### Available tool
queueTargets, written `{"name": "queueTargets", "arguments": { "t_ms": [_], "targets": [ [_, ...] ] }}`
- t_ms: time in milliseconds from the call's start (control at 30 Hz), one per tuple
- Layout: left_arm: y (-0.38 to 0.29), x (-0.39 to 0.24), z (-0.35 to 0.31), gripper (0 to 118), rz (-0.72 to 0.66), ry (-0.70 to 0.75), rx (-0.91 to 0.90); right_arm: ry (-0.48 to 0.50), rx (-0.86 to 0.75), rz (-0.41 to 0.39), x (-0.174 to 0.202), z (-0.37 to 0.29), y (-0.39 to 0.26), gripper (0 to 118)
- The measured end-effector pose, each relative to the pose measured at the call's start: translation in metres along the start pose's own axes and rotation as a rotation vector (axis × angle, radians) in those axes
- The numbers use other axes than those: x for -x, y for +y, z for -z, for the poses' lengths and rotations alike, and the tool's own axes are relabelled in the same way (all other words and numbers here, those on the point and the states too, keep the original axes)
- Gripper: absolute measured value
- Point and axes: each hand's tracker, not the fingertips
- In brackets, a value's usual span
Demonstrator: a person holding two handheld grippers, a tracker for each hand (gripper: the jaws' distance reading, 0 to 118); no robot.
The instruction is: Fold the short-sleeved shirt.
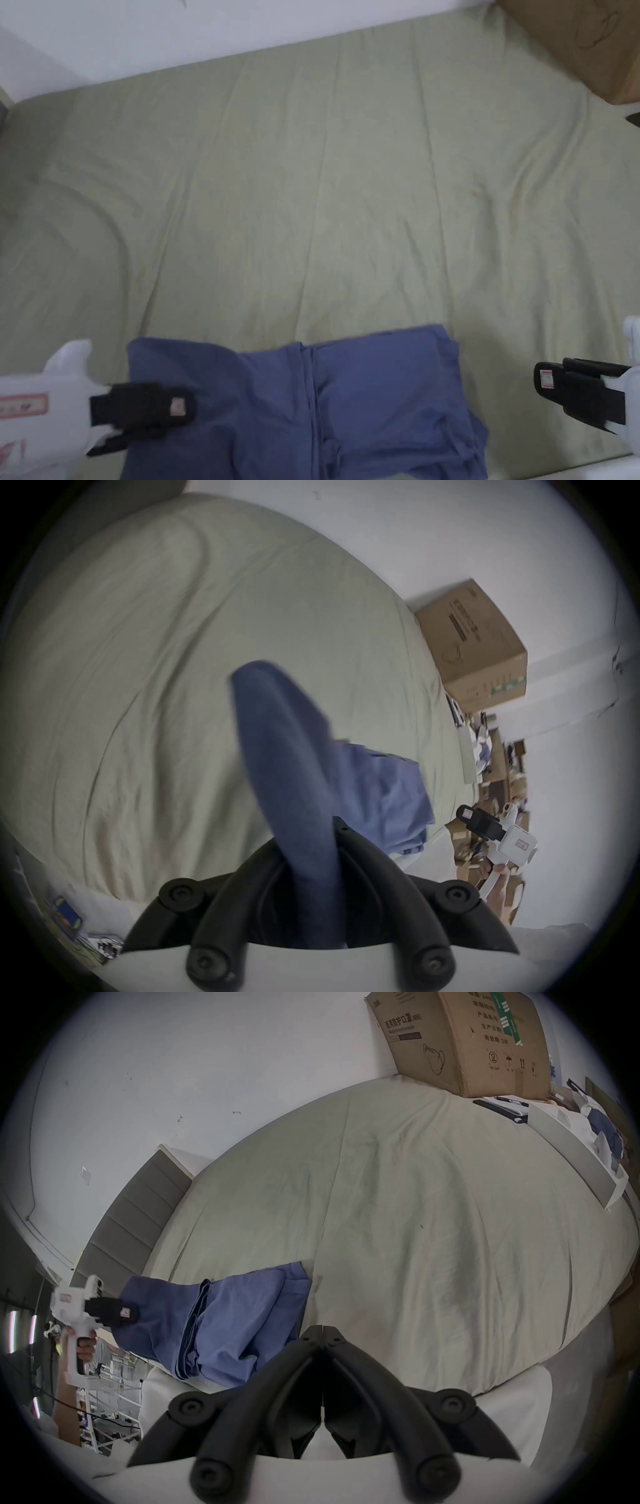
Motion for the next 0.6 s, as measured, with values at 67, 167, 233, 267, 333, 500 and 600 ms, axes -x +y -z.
{"name": "queueTargets", "arguments": {
  "t_ms": [67, 167, 233, 267, 333, 500, 600],
  "targets": [
    [0.002, -0.049, 0.012, 6, 0.087, -0.010, 0.036, -0.002, -0.010, 0.018, -0.007, -0.003, -0.002, 0],
    [0.005, -0.109, 0.044, 6, 0.276, 0.001, 0.061, -0.006, -0.028, 0.043, -0.016, -0.012, -0.007, 0],
    [0.004, -0.137, 0.075, 6, 0.292, -0.046, 0.130, -0.011, -0.030, 0.054, -0.023, -0.017, -0.011, 0],
    [0.004, -0.149, 0.097, 6, 0.309, -0.078, 0.183, -0.019, -0.033, 0.059, -0.027, -0.020, -0.013, 0],
    [0.002, -0.167, 0.138, 6, 0.344, -0.080, 0.287, -0.035, -0.030, 0.080, -0.036, -0.022, -0.018, 0],
    [0.000, -0.183, 0.192, 80, 0.332, -0.056, 0.295, -0.053, -0.033, 0.129, -0.052, -0.034, -0.030, 0],
    [0.004, -0.172, 0.174, 109, 0.287, -0.114, 0.216, -0.070, -0.028, 0.136, -0.058, -0.037, -0.034, 0]
  ]
}}
